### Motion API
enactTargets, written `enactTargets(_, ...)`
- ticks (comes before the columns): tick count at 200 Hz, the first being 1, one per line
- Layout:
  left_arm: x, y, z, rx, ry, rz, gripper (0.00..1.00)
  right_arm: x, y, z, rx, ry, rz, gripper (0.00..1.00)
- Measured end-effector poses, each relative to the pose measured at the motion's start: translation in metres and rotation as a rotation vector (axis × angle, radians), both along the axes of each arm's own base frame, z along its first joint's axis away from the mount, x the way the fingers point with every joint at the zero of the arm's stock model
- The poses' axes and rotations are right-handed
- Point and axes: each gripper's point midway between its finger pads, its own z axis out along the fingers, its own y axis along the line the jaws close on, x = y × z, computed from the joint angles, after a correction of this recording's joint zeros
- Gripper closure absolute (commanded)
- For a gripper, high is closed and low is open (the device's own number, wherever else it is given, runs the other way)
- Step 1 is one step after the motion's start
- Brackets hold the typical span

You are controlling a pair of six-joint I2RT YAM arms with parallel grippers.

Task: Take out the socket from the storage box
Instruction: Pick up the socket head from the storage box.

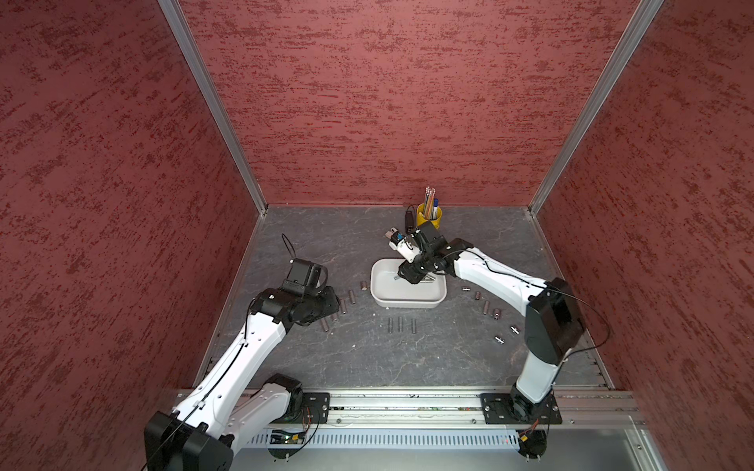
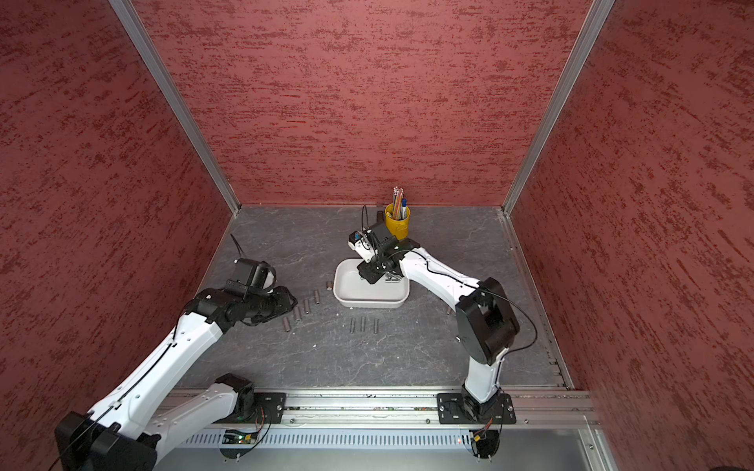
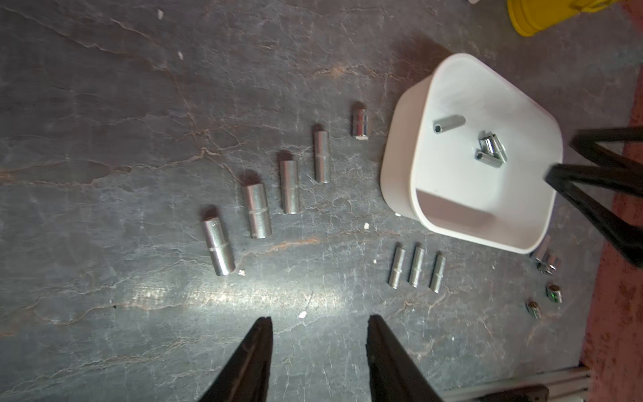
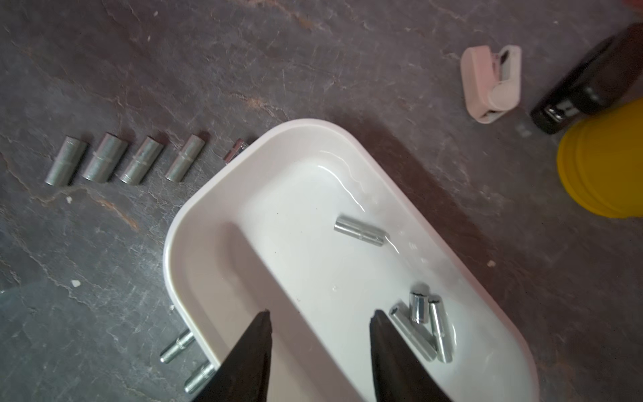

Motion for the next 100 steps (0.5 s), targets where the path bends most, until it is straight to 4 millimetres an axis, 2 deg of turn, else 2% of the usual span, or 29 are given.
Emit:
enactTargets(43,-0.008,-0.009,0.013,-0.041,-0.016,-0.06,0.51,0.017,0.014,-0.027,-0.1,-0.003,0.152,0.58)
enactTargets(100,-0.016,-0.011,0.019,-0.04,-0.013,-0.101,0.5,0.015,0.01,-0.069,-0.225,0.047,0.298,0.56)
